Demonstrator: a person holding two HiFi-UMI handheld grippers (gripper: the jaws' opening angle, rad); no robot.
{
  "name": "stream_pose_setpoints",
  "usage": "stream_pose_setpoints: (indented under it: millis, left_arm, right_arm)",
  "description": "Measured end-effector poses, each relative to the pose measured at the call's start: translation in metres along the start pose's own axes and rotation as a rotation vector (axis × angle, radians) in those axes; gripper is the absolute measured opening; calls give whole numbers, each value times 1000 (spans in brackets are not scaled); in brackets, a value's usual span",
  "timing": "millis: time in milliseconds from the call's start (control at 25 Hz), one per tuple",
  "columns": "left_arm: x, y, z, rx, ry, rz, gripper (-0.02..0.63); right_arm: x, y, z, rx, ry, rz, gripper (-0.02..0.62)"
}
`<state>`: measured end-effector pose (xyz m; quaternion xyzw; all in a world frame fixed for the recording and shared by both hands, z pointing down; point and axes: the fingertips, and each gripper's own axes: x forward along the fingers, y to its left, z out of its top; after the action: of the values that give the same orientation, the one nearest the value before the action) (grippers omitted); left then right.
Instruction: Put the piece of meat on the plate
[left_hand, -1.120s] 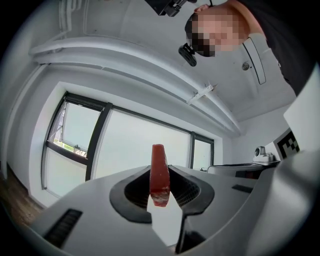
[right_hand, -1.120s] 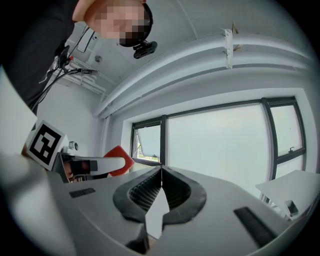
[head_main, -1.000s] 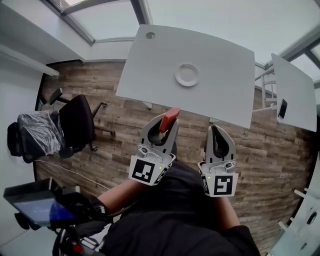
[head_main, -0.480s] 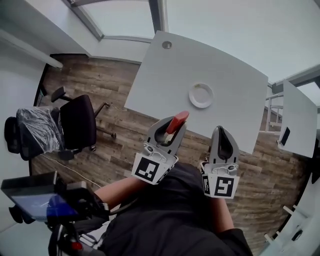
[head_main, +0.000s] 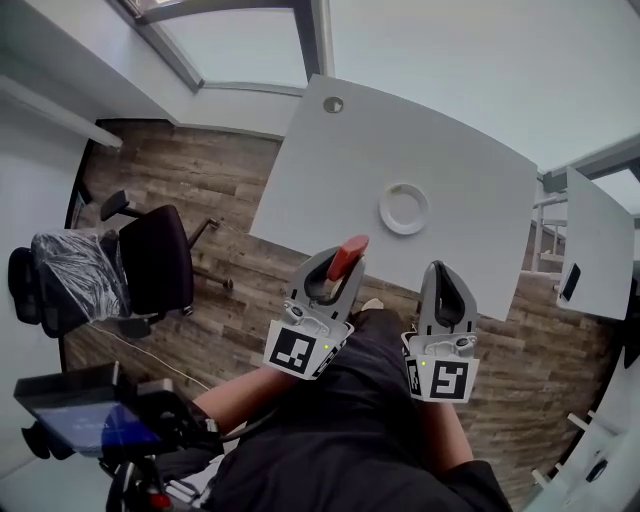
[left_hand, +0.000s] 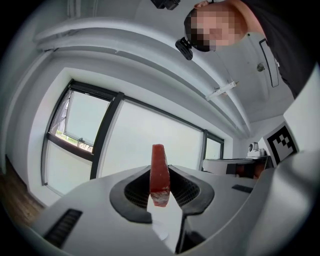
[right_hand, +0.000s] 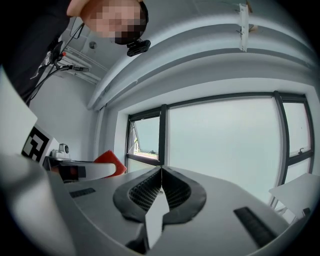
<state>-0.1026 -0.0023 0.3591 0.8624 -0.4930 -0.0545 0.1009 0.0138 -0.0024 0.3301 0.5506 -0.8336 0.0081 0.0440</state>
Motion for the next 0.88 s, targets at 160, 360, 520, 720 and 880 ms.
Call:
stream_pose_setpoints:
  millis: [160,360,520,720,880]
  left_arm:
    - [6,4,-13,-11,35,7,95]
    - [32,8,-46,-24,115,10,95]
    - [54,-1,-49,-11,127,-1,95]
    - [82,-9,-62,27,129,1,95]
    - [94,-6,-85,42,166,19,95]
  right_arm:
    - [5,1,-1,10,1,13,6]
    - [12,-10,1,10,-5,37,6]
    - [14,-31,11,14,-24,28,6]
    - [20,-60,12,42,-36,5,6]
    - [26,-77,13,49,-52,1,6]
